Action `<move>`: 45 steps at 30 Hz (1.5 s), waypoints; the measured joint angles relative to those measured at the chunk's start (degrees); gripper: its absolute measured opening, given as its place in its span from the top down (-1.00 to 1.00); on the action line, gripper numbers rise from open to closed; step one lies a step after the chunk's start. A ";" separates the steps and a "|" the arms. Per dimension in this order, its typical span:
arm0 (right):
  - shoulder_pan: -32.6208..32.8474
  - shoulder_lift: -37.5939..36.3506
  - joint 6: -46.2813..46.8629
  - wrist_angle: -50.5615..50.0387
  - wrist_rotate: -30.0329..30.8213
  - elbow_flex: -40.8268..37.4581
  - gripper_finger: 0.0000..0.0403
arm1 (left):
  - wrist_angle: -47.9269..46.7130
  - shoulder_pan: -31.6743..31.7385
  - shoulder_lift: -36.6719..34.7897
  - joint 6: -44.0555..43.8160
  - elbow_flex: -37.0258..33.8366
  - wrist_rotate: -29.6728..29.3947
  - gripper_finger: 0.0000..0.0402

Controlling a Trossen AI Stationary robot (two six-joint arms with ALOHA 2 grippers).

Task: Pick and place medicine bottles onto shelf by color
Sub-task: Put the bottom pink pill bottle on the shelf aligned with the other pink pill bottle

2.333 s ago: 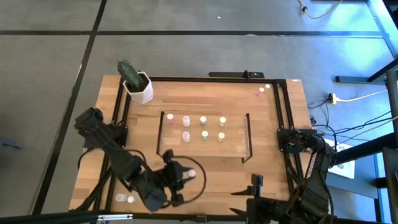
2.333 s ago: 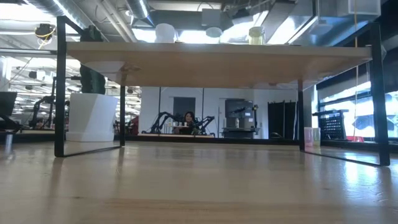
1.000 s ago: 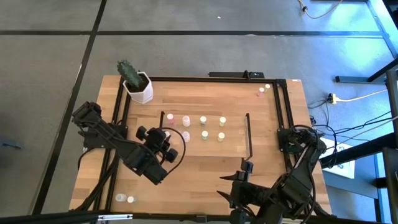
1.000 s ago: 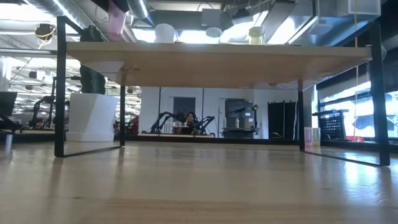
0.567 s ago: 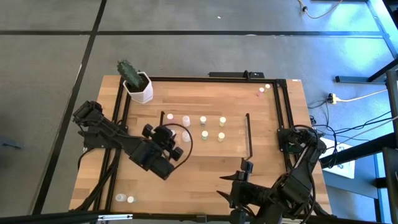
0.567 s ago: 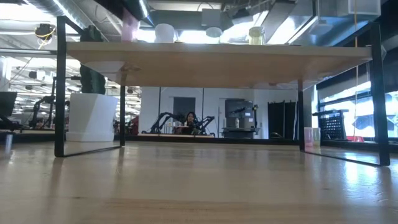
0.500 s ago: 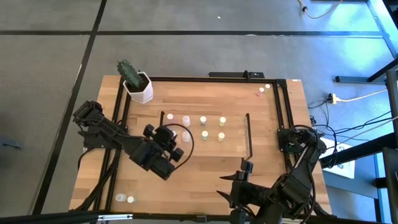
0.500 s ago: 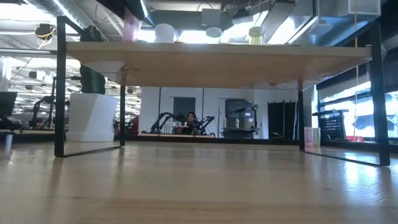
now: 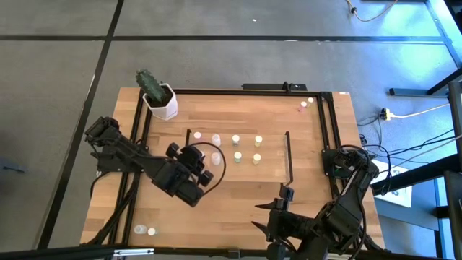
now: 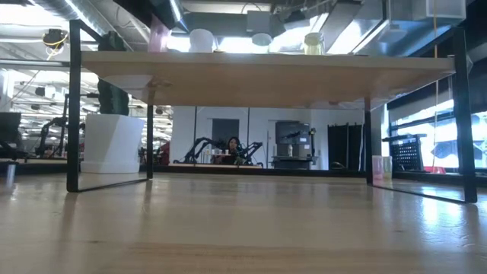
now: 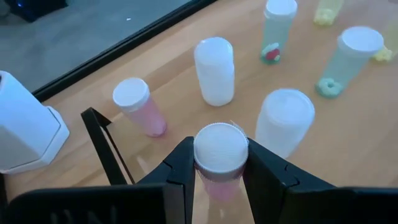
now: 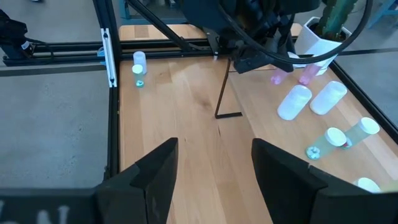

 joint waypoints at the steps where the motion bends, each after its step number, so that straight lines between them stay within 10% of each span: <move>1: 0.00 0.00 0.00 0.00 0.00 0.00 -0.03 | -0.01 0.30 0.00 -0.03 0.00 -0.13 0.54; 45: 0.00 0.00 0.00 0.01 0.00 0.00 -0.03 | 0.54 0.98 0.09 -11.48 -5.42 -0.63 0.54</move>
